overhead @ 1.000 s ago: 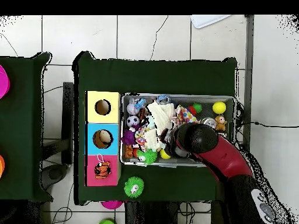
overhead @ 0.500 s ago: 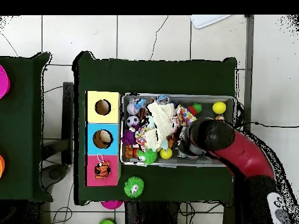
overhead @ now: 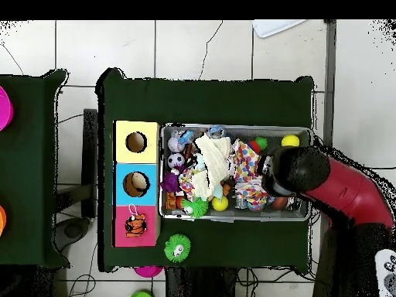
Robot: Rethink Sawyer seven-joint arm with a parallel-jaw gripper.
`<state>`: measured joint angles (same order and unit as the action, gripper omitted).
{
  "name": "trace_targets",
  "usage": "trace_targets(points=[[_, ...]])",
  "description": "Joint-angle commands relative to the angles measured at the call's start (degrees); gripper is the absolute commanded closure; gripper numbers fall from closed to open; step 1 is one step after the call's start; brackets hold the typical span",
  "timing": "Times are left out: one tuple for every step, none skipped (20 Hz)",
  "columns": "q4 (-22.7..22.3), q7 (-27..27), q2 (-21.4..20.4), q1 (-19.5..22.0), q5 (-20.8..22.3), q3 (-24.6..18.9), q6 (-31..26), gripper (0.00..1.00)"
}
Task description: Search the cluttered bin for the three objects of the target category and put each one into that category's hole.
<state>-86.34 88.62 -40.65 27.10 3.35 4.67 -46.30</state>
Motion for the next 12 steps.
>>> trace_targets(points=[[6.65,-6.71,2.16,3.11,5.52,-5.84,1.55,0.0],[7.31,-7.26,2.36,3.36,6.18,-6.26,1.9,0.0],[7.98,-8.05,2.74,3.62,6.8,-6.81,2.27,0.0],[8.31,-8.49,2.94,3.88,7.29,-7.2,2.43,0.0],[9.03,-8.65,3.34,4.04,7.77,-7.57,2.65,0.0],[9.19,-8.4,3.43,4.27,8.1,-7.88,3.3,0.0],[9.9,-8.3,3.8,4.38,8.48,-8.15,3.18,0.0],[9.84,-8.62,3.76,4.68,8.96,-8.52,3.49,0.0],[10.32,-9.0,4.01,4.86,9.47,-8.87,3.45,0.0],[10.79,-9.37,4.25,5.03,9.99,-9.23,3.41,0.0],[11.47,-9.54,4.59,5.17,10.53,-9.61,3.27,0.0],[11.95,-9.58,4.88,5.35,10.9,-9.91,3.21,0.0]])
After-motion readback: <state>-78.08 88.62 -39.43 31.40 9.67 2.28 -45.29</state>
